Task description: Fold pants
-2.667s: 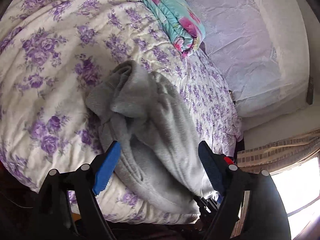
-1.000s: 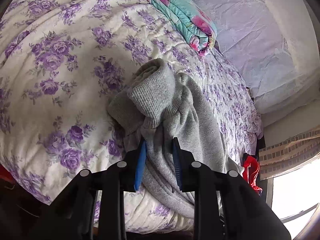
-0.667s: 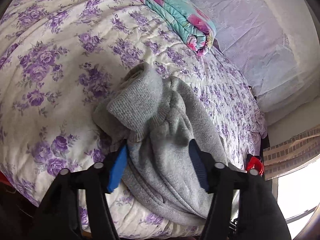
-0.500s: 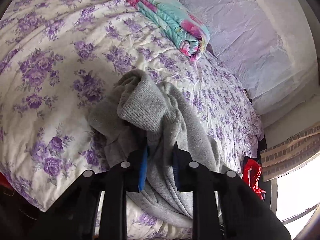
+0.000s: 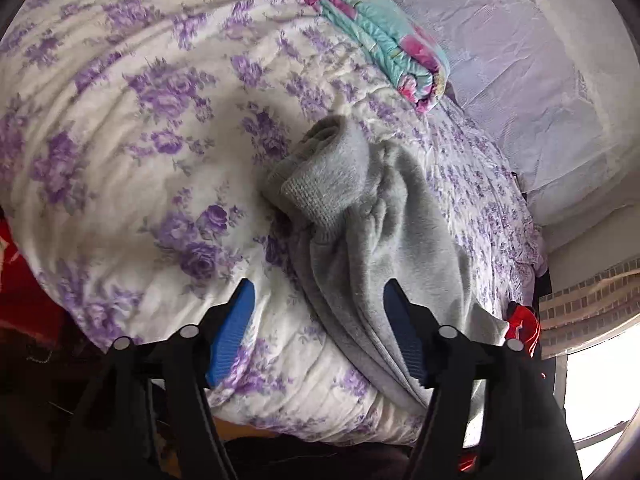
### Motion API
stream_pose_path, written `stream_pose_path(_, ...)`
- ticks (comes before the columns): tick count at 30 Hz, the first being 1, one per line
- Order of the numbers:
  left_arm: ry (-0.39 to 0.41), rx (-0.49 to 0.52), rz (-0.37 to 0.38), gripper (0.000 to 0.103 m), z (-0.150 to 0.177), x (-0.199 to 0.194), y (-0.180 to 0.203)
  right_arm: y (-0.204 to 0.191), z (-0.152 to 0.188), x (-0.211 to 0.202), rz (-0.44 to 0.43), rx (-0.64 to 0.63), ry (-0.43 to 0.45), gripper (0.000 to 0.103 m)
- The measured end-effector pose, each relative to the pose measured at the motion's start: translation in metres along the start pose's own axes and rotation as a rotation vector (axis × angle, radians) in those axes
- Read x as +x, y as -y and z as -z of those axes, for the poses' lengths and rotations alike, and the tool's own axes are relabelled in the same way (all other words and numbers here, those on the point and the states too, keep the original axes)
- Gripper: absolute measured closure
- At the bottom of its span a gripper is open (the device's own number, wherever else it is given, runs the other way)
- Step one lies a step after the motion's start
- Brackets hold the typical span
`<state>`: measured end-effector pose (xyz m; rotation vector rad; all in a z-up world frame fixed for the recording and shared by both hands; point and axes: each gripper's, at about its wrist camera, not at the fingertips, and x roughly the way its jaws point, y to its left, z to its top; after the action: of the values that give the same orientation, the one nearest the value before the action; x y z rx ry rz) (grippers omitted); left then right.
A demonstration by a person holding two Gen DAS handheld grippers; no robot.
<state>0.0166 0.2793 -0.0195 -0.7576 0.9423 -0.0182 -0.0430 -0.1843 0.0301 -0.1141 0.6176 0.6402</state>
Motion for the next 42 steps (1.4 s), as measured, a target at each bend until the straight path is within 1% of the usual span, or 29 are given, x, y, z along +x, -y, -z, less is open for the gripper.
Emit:
stream_pose_path(1,0.027,0.007,0.005,0.034,0.003,-0.012,0.004,0.020,-0.004,-0.015,0.077,0.061,0.031,0.034)
stream_pose_path(2,0.053,0.025,0.016,0.034,0.006,-0.023,0.010,0.044,-0.007,-0.029,0.177,0.143,0.047,0.034)
stream_pose_path(3,0.076,0.050,0.027,0.033,0.009,-0.031,0.020,0.069,-0.006,-0.041,0.262,0.239,0.047,0.032)
stream_pose_path(4,0.097,0.091,0.045,0.033,0.013,-0.037,0.034,0.096,-0.002,-0.051,0.317,0.364,0.038,0.032)
stream_pose_path(5,0.107,0.136,0.067,0.032,0.017,-0.038,0.049,0.120,0.006,-0.058,0.320,0.488,0.031,0.032)
stream_pose_path(7,0.095,0.221,0.124,0.028,0.025,-0.029,0.079,0.159,0.027,-0.064,0.314,0.697,0.017,0.032)
stream_pose_path(8,0.074,0.260,0.146,0.025,0.029,-0.018,0.094,0.172,0.035,-0.061,0.322,0.749,0.007,0.032)
stream_pose_path(9,0.042,0.300,0.164,0.024,0.032,-0.004,0.108,0.182,0.040,-0.056,0.326,0.773,0.000,0.032)
stream_pose_path(11,-0.008,0.347,0.164,0.024,0.038,0.025,0.126,0.199,0.047,-0.038,0.346,0.813,-0.041,0.032)
stream_pose_path(12,-0.029,0.356,0.164,0.024,0.041,0.038,0.131,0.208,0.051,-0.028,0.352,0.856,-0.059,0.032)
stream_pose_path(13,-0.049,0.372,0.169,0.024,0.043,0.053,0.138,0.216,0.055,-0.016,0.323,0.892,-0.069,0.034)
stream_pose_path(14,-0.061,0.386,0.158,0.024,0.046,0.066,0.142,0.222,0.056,-0.006,0.289,0.901,-0.081,0.041)
stream_pose_path(15,-0.068,0.389,0.138,0.024,0.050,0.075,0.142,0.223,0.055,0.005,0.283,0.889,-0.090,0.060)
stream_pose_path(16,-0.088,0.380,0.133,0.024,0.054,0.087,0.141,0.224,0.054,0.008,0.292,0.871,-0.072,0.091)
stream_pose_path(17,-0.117,0.368,0.143,0.024,0.060,0.097,0.137,0.220,0.049,0.007,0.320,0.844,-0.044,0.096)
stream_pose_path(18,-0.133,0.356,0.133,0.024,0.065,0.105,0.136,0.214,0.042,0.002,0.359,0.799,-0.021,0.096)
stream_pose_path(20,-0.126,0.356,0.096,0.024,0.071,0.113,0.127,0.199,0.024,-0.018,0.401,0.716,0.041,0.096)
stream_pose_path(24,-0.125,0.334,0.124,0.025,0.066,0.108,0.117,0.150,-0.005,-0.089,0.423,0.551,0.210,0.096)
stream_pose_path(26,-0.135,0.325,0.138,0.025,0.064,0.107,0.117,0.133,0.000,-0.109,0.481,0.504,0.238,0.096)
stream_pose_path(27,-0.135,0.328,0.142,0.025,0.065,0.106,0.117,0.132,0.009,-0.110,0.508,0.512,0.220,0.096)
stream_pose_path(28,-0.134,0.337,0.142,0.025,0.066,0.105,0.117,0.137,0.023,-0.107,0.526,0.536,0.178,0.096)
stream_pose_path(30,-0.131,0.362,0.132,0.025,0.069,0.105,0.118,0.156,0.062,-0.091,0.535,0.641,0.070,0.096)
stream_pose_path(31,-0.128,0.378,0.123,0.025,0.071,0.106,0.120,0.164,0.084,-0.085,0.528,0.682,0.035,0.096)
stream_pose_path(33,-0.127,0.398,0.113,0.024,0.073,0.107,0.122,0.169,0.113,-0.075,0.502,0.702,0.029,0.096)
stream_pose_path(35,-0.128,0.400,0.110,0.024,0.073,0.107,0.122,0.165,0.117,-0.078,0.498,0.707,0.066,0.096)
stream_pose_path(39,-0.130,0.391,0.119,0.024,0.073,0.105,0.120,0.161,0.105,-0.087,0.492,0.676,0.111,0.096)
stream_pose_path(40,-0.128,0.390,0.124,0.024,0.073,0.104,0.119,0.163,0.103,-0.086,0.499,0.670,0.093,0.094)
stream_pose_path(41,-0.125,0.389,0.129,0.024,0.073,0.104,0.117,0.168,0.103,-0.080,0.499,0.681,0.055,0.093)
stream_pose_path(42,-0.118,0.388,0.135,0.024,0.073,0.103,0.115,0.174,0.106,-0.073,0.488,0.702,-0.007,0.086)
